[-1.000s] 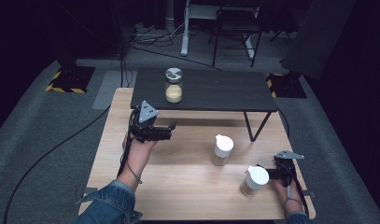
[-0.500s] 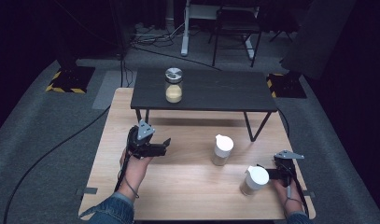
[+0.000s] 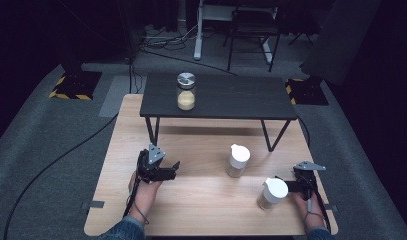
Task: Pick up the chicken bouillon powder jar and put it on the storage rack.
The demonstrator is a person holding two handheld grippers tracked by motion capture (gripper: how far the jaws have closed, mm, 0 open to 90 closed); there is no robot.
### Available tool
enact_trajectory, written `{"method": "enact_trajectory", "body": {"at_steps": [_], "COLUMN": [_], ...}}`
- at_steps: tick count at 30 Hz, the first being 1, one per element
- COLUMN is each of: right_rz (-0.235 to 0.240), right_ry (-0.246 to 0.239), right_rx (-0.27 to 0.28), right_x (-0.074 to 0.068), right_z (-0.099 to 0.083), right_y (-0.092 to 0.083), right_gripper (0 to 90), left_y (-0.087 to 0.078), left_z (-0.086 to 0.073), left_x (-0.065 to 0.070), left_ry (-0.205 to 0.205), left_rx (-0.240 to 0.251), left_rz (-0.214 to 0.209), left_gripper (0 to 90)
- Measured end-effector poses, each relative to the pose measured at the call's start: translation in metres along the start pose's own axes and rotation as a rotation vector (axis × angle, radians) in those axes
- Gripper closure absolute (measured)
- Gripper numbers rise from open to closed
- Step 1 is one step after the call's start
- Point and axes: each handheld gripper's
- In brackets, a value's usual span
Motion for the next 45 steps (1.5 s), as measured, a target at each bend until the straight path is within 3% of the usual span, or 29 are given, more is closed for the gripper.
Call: {"method": "enact_trajectory", "body": {"at_steps": [7, 23, 28, 35, 39, 45], "right_rz": [0.0, 0.0, 0.0, 0.0, 0.0, 0.0], "right_ry": [0.0, 0.0, 0.0, 0.0, 0.0, 0.0], "right_rx": [0.0, 0.0, 0.0, 0.0, 0.0, 0.0], "right_x": [0.0, 0.0, 0.0, 0.0, 0.0, 0.0], "right_z": [0.0, 0.0, 0.0, 0.0, 0.0, 0.0], "right_y": [0.0, 0.0, 0.0, 0.0, 0.0, 0.0], "right_gripper": [5.9, 5.9, 5.9, 5.9, 5.9, 5.9], "left_y": [0.007, 0.02, 0.02, 0.029, 0.031, 0.032], "left_z": [-0.015, -0.03, -0.029, -0.02, -0.018, -0.018], "left_x": [0.003, 0.003, 0.004, 0.007, 0.002, 0.003], "left_ry": [0.019, -0.016, -0.013, 0.012, -0.053, -0.052], "left_rx": [-0.04, -0.11, -0.118, -0.187, -0.206, -0.21], "left_rz": [0.009, 0.033, 0.043, 0.05, 0.053, 0.057], "left_gripper": [11.7, 11.6, 11.3, 9.1, 7.3, 5.0]}}
Point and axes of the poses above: each handheld gripper's, and its own axes: y roughly forward along the jaws, z roughly out of its top, x roughly to its right, and after that the axes turned 10 degrees about x, right-handed
